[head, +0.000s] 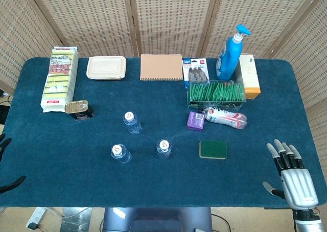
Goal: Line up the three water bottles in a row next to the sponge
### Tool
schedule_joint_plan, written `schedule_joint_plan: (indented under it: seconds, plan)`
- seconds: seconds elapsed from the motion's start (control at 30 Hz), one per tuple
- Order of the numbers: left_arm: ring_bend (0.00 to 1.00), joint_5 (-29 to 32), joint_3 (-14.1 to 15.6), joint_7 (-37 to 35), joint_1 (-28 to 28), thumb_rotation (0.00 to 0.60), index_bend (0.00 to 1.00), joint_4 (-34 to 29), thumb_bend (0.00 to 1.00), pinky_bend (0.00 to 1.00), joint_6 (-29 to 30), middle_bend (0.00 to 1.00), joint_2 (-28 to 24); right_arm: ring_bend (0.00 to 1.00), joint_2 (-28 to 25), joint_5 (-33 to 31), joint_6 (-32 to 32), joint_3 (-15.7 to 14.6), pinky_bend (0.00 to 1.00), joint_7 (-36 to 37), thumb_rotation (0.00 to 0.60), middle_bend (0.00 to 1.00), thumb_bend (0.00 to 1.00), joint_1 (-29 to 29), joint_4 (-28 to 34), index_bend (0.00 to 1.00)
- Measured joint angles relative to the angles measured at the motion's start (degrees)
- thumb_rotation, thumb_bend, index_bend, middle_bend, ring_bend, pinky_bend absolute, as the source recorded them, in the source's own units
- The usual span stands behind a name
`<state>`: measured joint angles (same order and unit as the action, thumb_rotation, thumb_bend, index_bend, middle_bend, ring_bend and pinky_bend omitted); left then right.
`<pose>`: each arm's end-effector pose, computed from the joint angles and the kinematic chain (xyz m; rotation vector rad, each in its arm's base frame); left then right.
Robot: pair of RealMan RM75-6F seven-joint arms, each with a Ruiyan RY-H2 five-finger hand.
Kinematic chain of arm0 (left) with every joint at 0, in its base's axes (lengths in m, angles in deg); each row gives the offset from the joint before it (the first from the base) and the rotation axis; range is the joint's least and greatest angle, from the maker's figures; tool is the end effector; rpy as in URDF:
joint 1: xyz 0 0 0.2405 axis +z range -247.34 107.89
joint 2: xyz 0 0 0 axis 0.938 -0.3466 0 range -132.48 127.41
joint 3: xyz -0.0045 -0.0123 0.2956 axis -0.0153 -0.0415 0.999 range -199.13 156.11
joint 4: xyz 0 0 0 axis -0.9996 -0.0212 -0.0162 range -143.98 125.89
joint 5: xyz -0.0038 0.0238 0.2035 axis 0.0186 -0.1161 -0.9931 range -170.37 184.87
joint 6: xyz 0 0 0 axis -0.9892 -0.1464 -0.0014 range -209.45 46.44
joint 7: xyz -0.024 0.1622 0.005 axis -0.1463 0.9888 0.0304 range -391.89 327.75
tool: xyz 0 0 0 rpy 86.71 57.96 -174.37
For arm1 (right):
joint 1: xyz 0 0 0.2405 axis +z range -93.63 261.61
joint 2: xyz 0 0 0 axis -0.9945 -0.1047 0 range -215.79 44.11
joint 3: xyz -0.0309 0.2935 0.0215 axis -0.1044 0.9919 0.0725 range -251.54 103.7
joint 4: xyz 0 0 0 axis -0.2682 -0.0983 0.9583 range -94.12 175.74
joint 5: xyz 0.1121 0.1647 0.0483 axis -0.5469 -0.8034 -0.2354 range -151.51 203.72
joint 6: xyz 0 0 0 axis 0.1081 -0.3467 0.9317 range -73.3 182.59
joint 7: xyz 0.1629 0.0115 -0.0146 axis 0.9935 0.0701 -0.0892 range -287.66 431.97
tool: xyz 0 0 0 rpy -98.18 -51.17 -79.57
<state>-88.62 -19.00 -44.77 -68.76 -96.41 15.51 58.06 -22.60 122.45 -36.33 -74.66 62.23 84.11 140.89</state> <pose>-0.3477 0.1478 0.2142 -1.4036 -0.8876 -1.0529 -0.3055 -0.1610 0.1729 1.4738 -0.8074 0.9348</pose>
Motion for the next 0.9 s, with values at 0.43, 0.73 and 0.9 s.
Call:
schedule_joint_plan:
  seconds: [0.43,0.73,0.9]
  plan:
    - [0.0,-2.46,1.07,-3.3,1.52,0.6,0.0,0.42,0.12,0.03,3.11,0.0,-1.32,0.0,-2.14,1.44,3.89,-2.12,0.0,8.2,0.6,0.03,0.0,1.25,0.54,0.01]
    - [0.0,-2.52,0.94,-8.47,2.63,0.6,0.0,1.53,0.12,0.03,5.7,0.0,-2.36,0.0,-3.1,1.61,14.44,-3.49,0.0,27.11,0.6,0.02,0.0,7.8,-2.62,0.01]
    - [0.0,-2.79,0.82,-9.54,3.2,0.6,0.0,2.08,0.12,0.03,6.82,0.0,-2.5,0.0,-1.17,2.51,20.64,-2.88,0.0,35.03,0.6,0.01,0.0,14.38,-6.06,0.01]
